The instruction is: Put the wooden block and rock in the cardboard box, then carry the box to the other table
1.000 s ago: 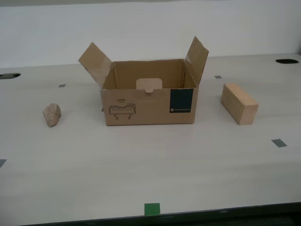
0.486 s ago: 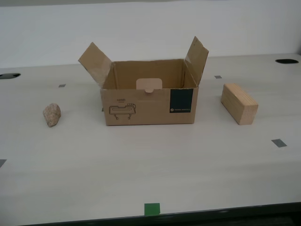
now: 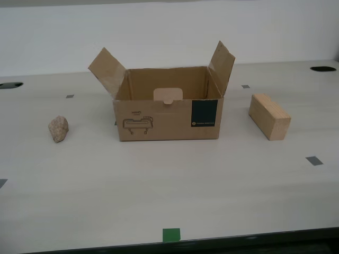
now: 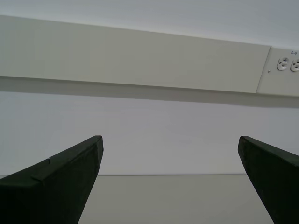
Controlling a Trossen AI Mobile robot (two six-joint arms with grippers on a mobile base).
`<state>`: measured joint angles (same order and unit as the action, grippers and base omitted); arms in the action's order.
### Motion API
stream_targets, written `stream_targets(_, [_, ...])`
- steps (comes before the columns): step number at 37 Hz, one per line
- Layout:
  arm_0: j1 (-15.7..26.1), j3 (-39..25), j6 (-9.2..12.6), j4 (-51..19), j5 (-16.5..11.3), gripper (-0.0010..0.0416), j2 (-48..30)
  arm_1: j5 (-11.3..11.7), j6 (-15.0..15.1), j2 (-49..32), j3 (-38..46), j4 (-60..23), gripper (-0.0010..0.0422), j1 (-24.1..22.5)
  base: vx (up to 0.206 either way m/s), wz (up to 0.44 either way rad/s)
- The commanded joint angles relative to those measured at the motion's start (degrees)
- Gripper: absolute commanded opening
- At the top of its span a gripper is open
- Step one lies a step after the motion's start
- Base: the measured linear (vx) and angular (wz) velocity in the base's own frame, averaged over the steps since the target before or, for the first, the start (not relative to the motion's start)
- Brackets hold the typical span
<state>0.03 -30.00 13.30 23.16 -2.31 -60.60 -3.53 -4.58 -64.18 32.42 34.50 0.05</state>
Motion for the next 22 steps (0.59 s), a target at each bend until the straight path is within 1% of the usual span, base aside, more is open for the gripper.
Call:
stream_targets(1, [0.02, -0.04, 0.17, 0.28, -0.17, 0.0399, 0.02, 0.07, 0.11, 0.02, 0.04, 0.31, 0.0396, -0.02, 0.000, 0.000])
stream_targets(11, [0.02, -0.04, 0.24, 0.17, -0.22, 0.0399, 0.02, 0.07, -0.07, 0.02, 0.04, 0.31, 0.0396, -0.02, 0.000, 0.000])
stream_targets(16, [0.02, -0.04, 0.39, 0.09, -0.35, 0.0398, 0.02, 0.04, -2.99, 0.02, 0.04, 0.33, 0.0396, -0.04, 0.000, 0.000])
stream_targets(22, [0.02, -0.04, 0.22, 0.13, -0.90, 0.0398, 0.02, 0.04, -3.17, 0.02, 0.04, 0.31, 0.0396, -0.04, 0.000, 0.000])
